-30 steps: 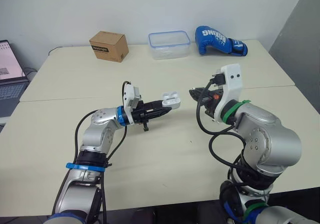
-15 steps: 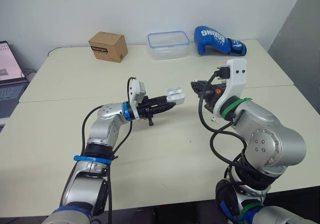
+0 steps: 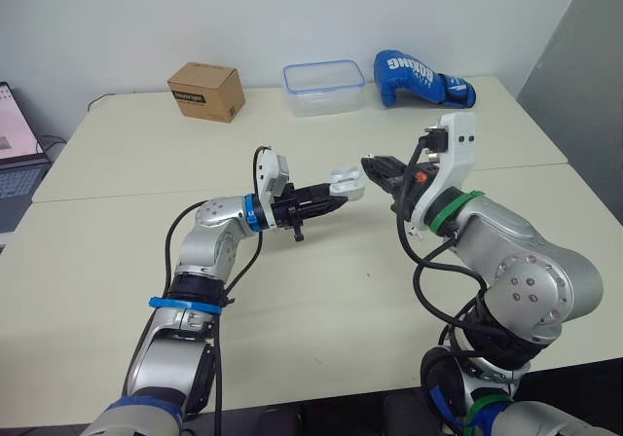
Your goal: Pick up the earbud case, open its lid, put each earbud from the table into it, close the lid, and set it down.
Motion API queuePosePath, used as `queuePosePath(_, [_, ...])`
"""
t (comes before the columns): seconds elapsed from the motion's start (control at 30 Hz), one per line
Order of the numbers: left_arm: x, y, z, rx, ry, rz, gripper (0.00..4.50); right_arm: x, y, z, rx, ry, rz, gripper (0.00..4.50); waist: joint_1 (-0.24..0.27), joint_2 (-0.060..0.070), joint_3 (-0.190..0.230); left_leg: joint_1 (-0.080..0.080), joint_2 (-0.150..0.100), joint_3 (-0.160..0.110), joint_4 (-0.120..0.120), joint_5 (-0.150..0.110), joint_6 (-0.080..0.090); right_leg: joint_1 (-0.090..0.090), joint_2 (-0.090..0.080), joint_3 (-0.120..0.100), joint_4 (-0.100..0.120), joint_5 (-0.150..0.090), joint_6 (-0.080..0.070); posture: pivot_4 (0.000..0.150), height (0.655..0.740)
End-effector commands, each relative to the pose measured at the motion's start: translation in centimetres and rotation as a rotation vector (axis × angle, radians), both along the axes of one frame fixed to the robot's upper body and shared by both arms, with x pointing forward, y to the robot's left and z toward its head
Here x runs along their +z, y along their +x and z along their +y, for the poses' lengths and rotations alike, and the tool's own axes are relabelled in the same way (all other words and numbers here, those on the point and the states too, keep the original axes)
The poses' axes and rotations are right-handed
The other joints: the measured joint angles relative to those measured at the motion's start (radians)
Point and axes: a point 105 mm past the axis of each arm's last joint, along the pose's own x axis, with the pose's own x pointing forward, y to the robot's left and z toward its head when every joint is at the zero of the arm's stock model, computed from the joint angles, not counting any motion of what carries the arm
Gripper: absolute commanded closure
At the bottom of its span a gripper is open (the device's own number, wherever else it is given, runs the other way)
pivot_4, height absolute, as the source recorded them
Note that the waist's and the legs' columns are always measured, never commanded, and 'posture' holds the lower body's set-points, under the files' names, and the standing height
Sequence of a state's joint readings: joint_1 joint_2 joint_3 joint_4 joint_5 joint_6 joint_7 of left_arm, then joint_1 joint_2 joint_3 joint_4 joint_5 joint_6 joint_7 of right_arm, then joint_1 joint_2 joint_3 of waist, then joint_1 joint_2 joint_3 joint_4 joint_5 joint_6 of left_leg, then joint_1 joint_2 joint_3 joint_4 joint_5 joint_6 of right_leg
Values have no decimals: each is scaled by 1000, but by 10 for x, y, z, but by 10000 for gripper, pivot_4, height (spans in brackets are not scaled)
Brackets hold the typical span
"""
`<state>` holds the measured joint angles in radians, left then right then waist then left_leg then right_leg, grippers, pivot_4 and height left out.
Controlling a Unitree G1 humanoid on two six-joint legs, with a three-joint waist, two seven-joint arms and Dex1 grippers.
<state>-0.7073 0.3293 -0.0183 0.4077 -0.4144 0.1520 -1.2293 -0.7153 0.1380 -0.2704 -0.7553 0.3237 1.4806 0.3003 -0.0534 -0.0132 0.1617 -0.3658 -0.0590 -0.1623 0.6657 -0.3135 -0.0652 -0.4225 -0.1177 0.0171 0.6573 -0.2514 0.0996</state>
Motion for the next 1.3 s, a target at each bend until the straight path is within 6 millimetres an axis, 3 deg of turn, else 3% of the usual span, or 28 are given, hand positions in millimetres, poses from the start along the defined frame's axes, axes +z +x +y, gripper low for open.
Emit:
queuePosePath(0.03, [10, 1, 0, 7, 3, -45, 37148, 7, -19, 44, 169, 157, -25, 41122, -3, 0, 0, 0, 0, 0, 0, 0, 0, 0, 0, 0, 0, 0, 0, 1500, 7307])
queuePosePath(0.53, [18, 4, -2, 17, -15, -53, 37148, -12, -6, 50, 109, 121, -34, 41122, -4, 0, 0, 0, 0, 0, 0, 0, 0, 0, 0, 0, 0, 0, 0, 1500, 7307])
queuePosePath(0.73, [17, 4, -1, 16, -8, -56, 37148, -7, -1, 47, 81, 140, -54, 41122, -4, 0, 0, 0, 0, 0, 0, 0, 0, 0, 0, 0, 0, 0, 0, 1500, 7307])
queuePosePath(1.3, [25, 4, 5, 40, -20, -73, 37148, -24, 9, 37, 17, 81, -29, 41122, -4, 0, 0, 0, 0, 0, 0, 0, 0, 0, 0, 0, 0, 0, 0, 1500, 7307])
